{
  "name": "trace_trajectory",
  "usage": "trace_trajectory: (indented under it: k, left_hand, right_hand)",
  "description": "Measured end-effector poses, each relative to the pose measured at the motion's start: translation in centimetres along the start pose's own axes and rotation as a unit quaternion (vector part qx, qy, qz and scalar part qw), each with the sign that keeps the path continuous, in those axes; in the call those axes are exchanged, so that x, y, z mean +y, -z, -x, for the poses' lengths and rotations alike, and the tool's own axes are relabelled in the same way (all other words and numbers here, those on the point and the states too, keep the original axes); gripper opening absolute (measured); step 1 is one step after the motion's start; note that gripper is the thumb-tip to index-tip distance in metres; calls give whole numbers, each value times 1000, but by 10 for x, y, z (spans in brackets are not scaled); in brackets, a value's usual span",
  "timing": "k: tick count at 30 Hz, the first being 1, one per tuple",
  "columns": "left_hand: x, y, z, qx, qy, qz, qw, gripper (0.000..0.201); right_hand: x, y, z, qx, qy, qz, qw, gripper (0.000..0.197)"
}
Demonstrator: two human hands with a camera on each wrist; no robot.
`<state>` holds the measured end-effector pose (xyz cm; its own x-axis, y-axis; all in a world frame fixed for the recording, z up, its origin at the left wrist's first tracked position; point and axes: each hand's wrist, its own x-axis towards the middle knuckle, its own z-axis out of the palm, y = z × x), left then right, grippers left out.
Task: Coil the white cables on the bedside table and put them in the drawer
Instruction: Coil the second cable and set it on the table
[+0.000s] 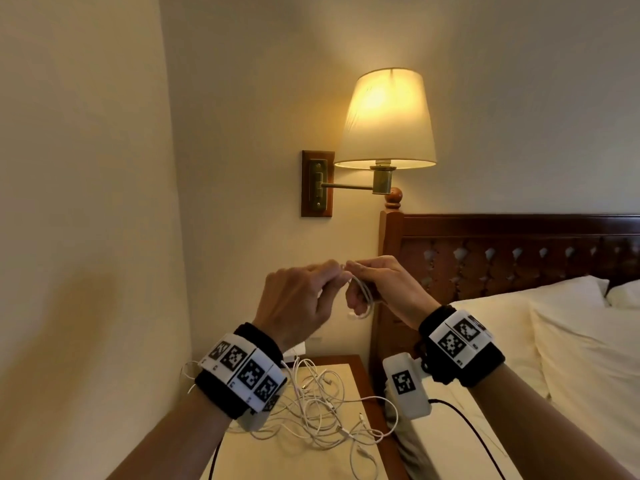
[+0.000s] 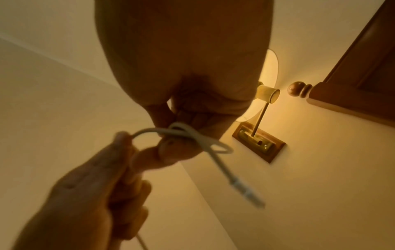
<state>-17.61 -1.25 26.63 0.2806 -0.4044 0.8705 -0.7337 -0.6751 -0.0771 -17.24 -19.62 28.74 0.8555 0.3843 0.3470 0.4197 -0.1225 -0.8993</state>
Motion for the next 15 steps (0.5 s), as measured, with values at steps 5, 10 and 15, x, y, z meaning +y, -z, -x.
trace_trajectory:
  k: [5,10,15]
  left_hand:
    - [-12,-9,3,19,68,32,997,30]
    - [-12,-10,3,-30,219,230,948,25]
    - [-16,3,-1,-187,328,437,816,37]
  right_hand:
    - [3,-9,-1,-31,-15,-78,996,38]
    - [6,-9,-4,-72,-66,-174,980,38]
    - [8,-9,-6,-88,-85,-161,979,35]
